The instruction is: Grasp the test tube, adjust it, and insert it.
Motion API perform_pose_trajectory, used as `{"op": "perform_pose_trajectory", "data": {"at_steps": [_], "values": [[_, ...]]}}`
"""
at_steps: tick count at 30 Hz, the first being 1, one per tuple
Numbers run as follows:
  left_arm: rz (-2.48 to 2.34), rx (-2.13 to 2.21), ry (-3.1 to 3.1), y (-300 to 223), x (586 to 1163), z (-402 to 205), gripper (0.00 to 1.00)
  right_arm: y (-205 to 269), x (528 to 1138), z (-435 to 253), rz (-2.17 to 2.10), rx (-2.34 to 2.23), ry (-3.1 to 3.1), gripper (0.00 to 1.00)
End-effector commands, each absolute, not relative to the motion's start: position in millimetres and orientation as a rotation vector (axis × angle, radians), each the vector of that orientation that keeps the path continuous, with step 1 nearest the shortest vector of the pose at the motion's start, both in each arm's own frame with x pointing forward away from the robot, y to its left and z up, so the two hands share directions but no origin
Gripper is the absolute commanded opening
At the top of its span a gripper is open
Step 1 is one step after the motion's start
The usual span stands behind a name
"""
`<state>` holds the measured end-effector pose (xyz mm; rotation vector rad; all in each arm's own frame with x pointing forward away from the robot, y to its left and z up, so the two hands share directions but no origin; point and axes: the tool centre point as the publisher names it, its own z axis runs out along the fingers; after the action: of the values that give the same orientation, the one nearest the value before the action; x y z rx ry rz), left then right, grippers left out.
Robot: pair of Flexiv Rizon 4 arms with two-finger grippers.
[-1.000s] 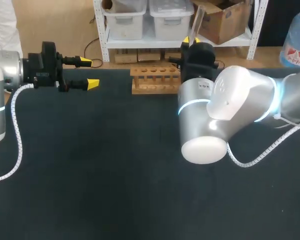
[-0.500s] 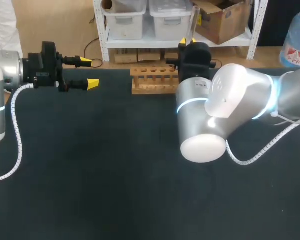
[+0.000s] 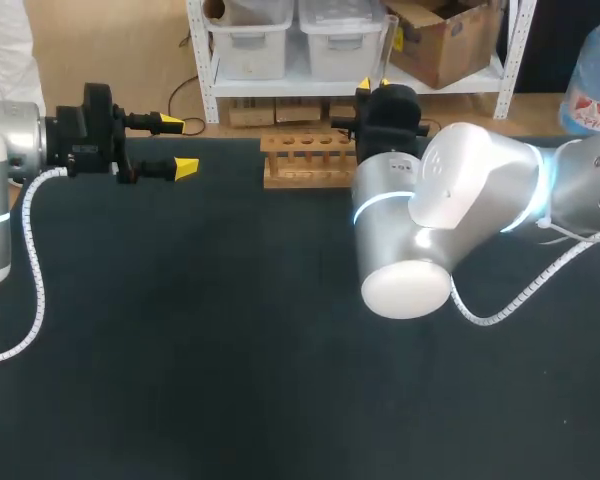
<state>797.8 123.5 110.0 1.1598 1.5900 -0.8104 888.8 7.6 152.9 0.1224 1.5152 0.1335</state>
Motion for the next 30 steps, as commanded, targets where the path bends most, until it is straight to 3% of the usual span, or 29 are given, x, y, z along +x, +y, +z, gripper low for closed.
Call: {"op": "perform_pose_trajectory", "data": {"at_steps": [1, 30], "values": [[-0.806, 1.156, 1.585, 124, 796, 109, 1.0, 5, 893, 151, 0.35, -0.105, 1.482, 0.0], [-0.806, 1.156, 1.585, 124, 796, 109, 1.0, 6, 899, 134, 0.373, -0.076, 1.502, 0.0]]}}
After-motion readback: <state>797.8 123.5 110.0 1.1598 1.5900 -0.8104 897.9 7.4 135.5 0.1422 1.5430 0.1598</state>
